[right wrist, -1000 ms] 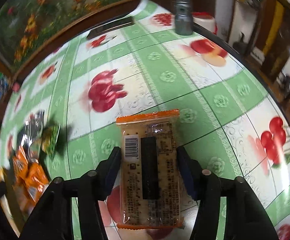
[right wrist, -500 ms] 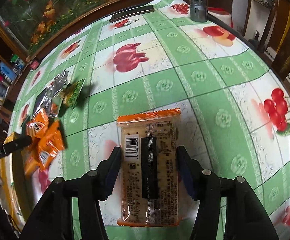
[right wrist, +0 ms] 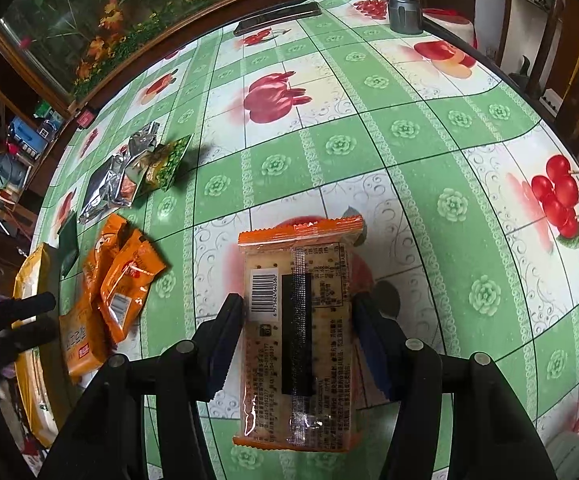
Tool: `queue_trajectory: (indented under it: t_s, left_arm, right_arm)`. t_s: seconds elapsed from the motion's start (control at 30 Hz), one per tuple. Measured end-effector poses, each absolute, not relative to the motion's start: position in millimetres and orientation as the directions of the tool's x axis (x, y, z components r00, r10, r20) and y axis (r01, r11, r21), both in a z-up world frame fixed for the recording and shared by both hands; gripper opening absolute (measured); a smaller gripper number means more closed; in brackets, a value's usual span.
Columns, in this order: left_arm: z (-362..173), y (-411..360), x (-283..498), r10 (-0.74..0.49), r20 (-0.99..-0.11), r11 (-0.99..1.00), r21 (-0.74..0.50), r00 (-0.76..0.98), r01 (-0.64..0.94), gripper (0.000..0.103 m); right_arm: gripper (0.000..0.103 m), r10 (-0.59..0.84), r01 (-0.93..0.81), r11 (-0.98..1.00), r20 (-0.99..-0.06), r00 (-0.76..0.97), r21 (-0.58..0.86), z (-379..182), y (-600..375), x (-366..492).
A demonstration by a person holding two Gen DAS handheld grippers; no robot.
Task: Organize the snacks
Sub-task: 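Grasp the yellow cheese biscuit bag with the left gripper while the right holds its pack, then carry the yellow bag and orange-ended pack over the tray with both grippers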
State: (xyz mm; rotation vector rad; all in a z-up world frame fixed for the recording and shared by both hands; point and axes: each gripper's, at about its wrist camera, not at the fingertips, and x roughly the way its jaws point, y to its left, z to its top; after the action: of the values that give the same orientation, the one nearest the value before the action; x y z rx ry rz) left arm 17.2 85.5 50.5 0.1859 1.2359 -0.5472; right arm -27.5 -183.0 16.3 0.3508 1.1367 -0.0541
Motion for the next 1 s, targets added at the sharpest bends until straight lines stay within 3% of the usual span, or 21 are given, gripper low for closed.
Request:
queue_trajectory:
  t_s: [0.1,0.3,0.5,0.6,0.8,0.9,1.0]
  left_arm:
    - [33,87,18,-0.245,-0.946,0.859,-0.111,0.211,0.5,0.07]
    - [23,89,7,-0.31,-0.944,0.851,-0.22,0.117,0.477,0.07]
    - [23,78,-19,-0.316,-0.943,0.84,-0.228,0.103,0.492,0.071]
    - [21,66,-29,-0.295,-0.949,0.839,-0.2,0.113,0.506,0.077]
    - [12,33,-45,-0.149,-0.967,0.817,-0.004,0.206,0.576,0.089]
    - [9,26,-46,-0.171,-0.959,0.814,-0.008,0.227,0.581,0.097]
    - [8,22,-43,-0.17,-0.957,0.828,-0.01,0.234,0.561,0.096]
  right_arm:
    - [0.06,0.143,0.215,0.943,-0.894,0.424,0.253,17,-181,-31]
    - [0.059,0.169,0.209,0.938,-0.891,0.422,0.276,17,-182,-36]
    - [0.067,0.178,0.196,0.939,-0.888,0.424,0.282,17,-180,-38]
    - [0.07,0.166,0.194,0.943,-0.889,0.427,0.27,17,-176,-38]
    - [0.071,0.079,0.166,0.973,-0.908,0.412,0.16,15,-159,-39]
    - [0.071,0.057,0.163,0.977,-0.905,0.421,0.137,14,-155,-45]
    - [0.069,0.03,0.157,0.982,-0.907,0.421,0.105,14,-150,-50]
